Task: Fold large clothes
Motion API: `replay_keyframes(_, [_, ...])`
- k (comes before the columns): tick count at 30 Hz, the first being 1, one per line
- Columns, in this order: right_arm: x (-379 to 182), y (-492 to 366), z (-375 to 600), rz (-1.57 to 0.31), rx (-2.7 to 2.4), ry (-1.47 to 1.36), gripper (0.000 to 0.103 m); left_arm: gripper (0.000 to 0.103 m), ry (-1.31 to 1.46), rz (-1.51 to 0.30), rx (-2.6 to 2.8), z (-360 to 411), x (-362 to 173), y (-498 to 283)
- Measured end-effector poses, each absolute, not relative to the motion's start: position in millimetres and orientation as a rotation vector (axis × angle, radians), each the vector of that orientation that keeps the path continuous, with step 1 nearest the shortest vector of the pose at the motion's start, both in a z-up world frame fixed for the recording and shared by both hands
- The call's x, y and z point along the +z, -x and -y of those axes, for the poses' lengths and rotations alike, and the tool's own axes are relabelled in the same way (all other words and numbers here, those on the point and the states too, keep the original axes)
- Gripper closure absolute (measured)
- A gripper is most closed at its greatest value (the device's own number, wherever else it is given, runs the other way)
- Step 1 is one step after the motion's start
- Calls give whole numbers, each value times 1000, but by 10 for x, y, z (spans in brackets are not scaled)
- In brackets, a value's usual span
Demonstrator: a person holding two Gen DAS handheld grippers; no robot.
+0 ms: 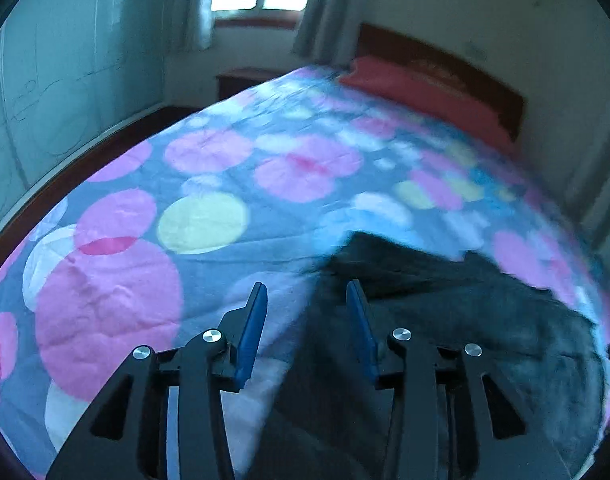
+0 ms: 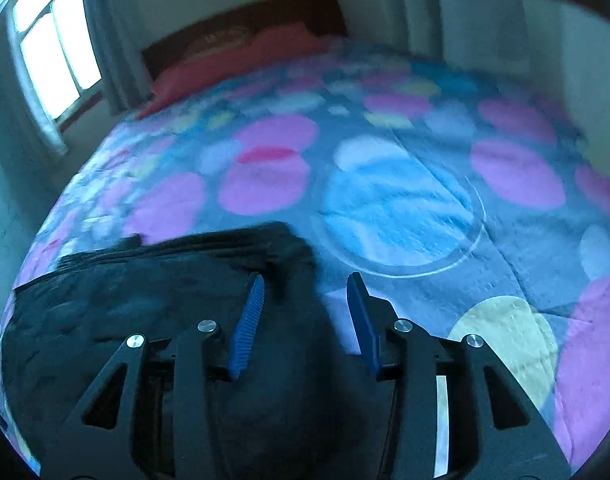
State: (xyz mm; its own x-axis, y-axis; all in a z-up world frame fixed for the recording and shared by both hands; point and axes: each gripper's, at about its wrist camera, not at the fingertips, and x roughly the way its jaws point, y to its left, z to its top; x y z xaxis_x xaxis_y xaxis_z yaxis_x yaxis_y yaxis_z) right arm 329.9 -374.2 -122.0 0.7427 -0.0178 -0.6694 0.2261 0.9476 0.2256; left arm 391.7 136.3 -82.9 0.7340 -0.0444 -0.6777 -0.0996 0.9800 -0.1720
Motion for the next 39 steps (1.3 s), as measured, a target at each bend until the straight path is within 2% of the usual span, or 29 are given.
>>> replay_keyframes(5, [-1050, -3312, 2980, -705, 53, -307, 60, 61, 150, -724, -160, -563, -713, -3686])
replay_keyframes(14, [-1222, -3762, 2025, -747, 122, -184, 60, 61, 163, -814, -220, 234, -1190, -3976])
replay_keyframes(18, [-1626, -3928, 1955, -848, 86, -153, 59, 61, 155, -836, -205, 226, -1431, -4035])
replay_keyframes(26, [-1824, -3929, 1916, -817, 57, -135, 59, 61, 104, -811, -190, 310, -1654, -4078])
replay_keyframes(33, [-1546, -3742, 2101, -794, 81, -201, 59, 61, 139, -829, -200, 170, -1471, -3972])
replay_keyframes(39, [-1305, -3382, 2394, -703, -53, -109, 58, 61, 178, -743, -133, -233, -1239, -3719])
